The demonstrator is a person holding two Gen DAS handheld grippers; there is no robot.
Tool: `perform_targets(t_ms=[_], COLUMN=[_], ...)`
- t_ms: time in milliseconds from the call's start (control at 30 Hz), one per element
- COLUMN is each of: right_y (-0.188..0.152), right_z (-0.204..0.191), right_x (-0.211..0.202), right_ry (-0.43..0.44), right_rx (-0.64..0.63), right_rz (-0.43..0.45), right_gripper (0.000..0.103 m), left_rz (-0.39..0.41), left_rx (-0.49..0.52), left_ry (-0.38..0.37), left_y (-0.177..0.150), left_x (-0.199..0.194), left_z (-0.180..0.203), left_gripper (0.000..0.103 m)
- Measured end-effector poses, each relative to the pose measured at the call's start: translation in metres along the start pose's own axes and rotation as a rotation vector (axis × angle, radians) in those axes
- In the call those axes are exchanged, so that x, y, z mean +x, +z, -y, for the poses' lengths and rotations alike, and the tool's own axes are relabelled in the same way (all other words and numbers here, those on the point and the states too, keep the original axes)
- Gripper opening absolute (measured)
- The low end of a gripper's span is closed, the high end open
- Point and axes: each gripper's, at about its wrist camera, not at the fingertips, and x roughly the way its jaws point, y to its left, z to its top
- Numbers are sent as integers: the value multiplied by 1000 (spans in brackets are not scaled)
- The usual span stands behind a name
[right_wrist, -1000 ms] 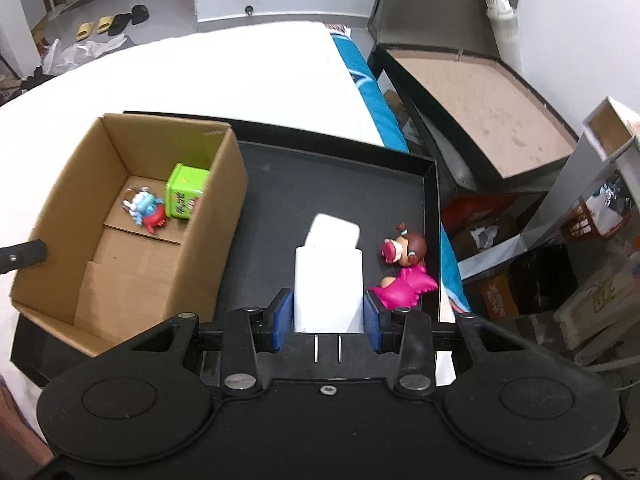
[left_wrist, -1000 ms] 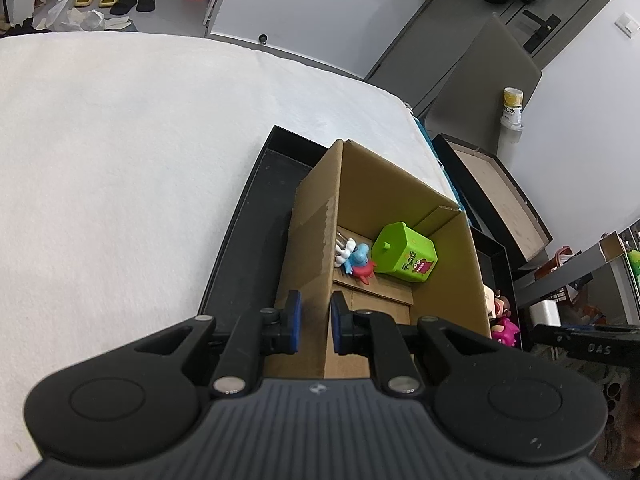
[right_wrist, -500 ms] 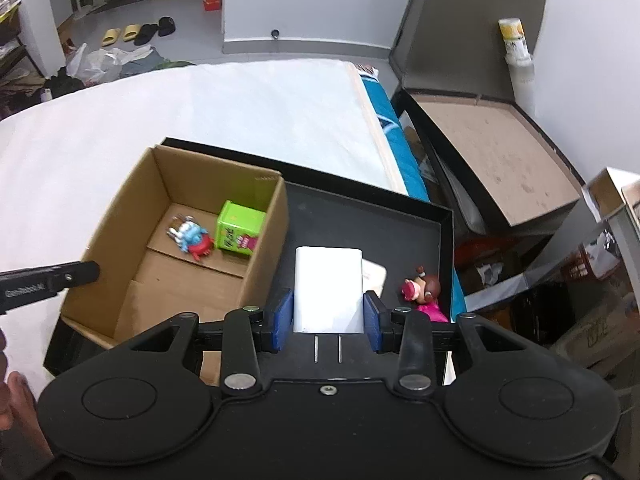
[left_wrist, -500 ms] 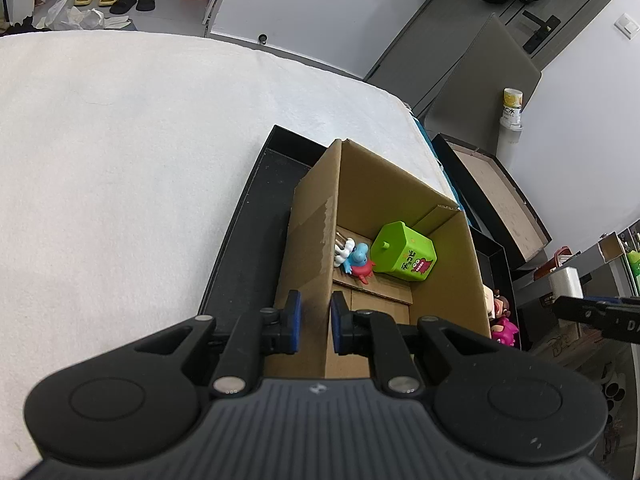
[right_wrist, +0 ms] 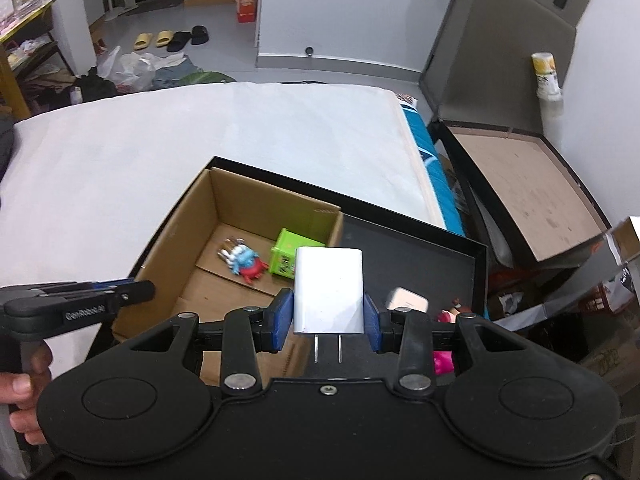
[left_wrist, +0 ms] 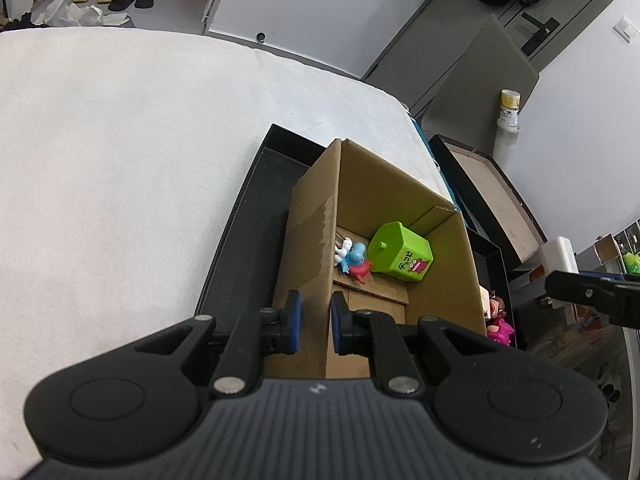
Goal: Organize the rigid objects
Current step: 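Lift the charger plug with the right gripper and carry it over the box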
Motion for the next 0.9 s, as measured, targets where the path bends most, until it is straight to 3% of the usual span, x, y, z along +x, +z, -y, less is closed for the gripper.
perform_targets(t_ms=[900], right_y=[16], right_z=[-57], right_x=[58], right_ry=[132], right_rx=[4], right_rz=[-67], right_gripper=[37], left_rz=[-5], left_rx=[-3], left_ry=[-17], left_y=[0], left_x=[3], left_z=[-2], left_gripper=[14])
